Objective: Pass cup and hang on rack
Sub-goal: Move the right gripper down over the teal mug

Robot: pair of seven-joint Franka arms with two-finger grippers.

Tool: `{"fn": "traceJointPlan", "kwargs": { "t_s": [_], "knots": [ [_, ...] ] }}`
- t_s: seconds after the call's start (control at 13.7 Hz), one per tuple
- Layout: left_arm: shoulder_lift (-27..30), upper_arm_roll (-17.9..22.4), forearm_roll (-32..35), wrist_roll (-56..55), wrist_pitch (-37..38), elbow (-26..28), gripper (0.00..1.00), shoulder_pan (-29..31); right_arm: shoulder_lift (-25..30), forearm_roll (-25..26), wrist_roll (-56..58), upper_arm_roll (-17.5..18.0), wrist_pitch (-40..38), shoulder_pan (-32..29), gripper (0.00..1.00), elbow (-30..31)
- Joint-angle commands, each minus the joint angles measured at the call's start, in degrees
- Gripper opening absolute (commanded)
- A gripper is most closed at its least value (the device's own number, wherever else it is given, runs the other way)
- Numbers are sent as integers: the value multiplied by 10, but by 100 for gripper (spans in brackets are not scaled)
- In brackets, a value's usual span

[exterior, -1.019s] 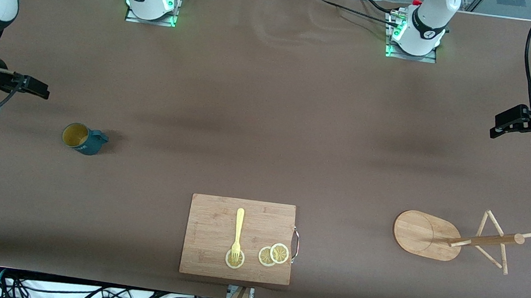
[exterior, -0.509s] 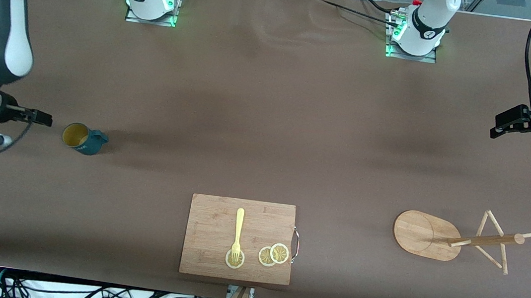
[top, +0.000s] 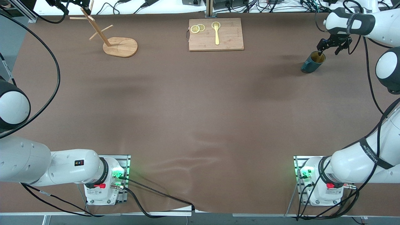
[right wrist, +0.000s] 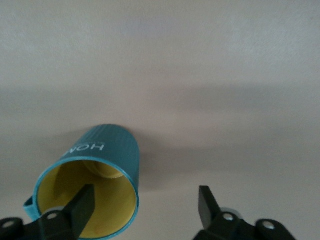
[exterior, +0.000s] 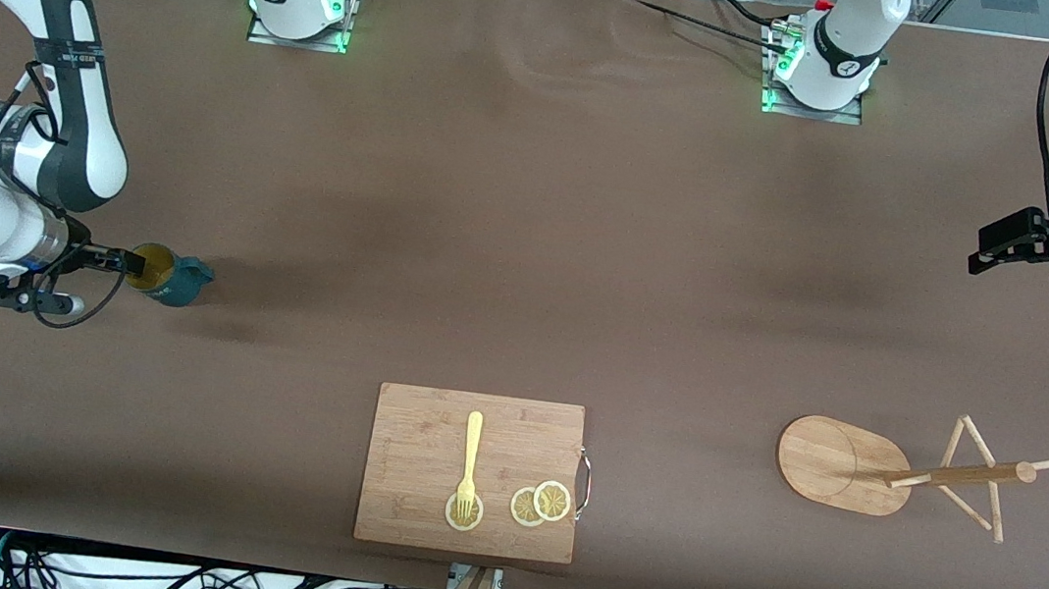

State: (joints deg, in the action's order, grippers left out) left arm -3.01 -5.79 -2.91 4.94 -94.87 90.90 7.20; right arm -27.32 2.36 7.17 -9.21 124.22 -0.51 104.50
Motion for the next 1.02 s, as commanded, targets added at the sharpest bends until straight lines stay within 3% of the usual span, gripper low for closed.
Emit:
{"fn": "traceJointPlan", "kwargs": {
  "t_s": [0.0, 0.07, 0.15, 0.36, 0.73, 0.95],
  "knots": [
    [-9, 0, 3, 9, -12, -16, 100, -2, 9, -1, 10, 3, 11, -5, 58, 25],
    [-9, 0, 3, 9, -12, -16, 100, -2, 4, -1, 10, 3, 13, -4, 34, 25],
    [-9, 0, 3, 9, -12, -16, 100, -2, 0, -2, 9, 4, 15, -4, 20, 22],
    [-9, 0, 3, 9, -12, -16, 100, -2, 0, -1, 10, 7, 18, -3, 0, 20],
    [-9, 0, 3, 9, -12, -16, 100, -1, 8, -2, 3, 11, 8, 2, 0, 11],
    [-9, 0, 3, 9, -12, -16, 100, -1, 23, -11, -27, 36, -78, 2, 0, -26]
  ]
}}
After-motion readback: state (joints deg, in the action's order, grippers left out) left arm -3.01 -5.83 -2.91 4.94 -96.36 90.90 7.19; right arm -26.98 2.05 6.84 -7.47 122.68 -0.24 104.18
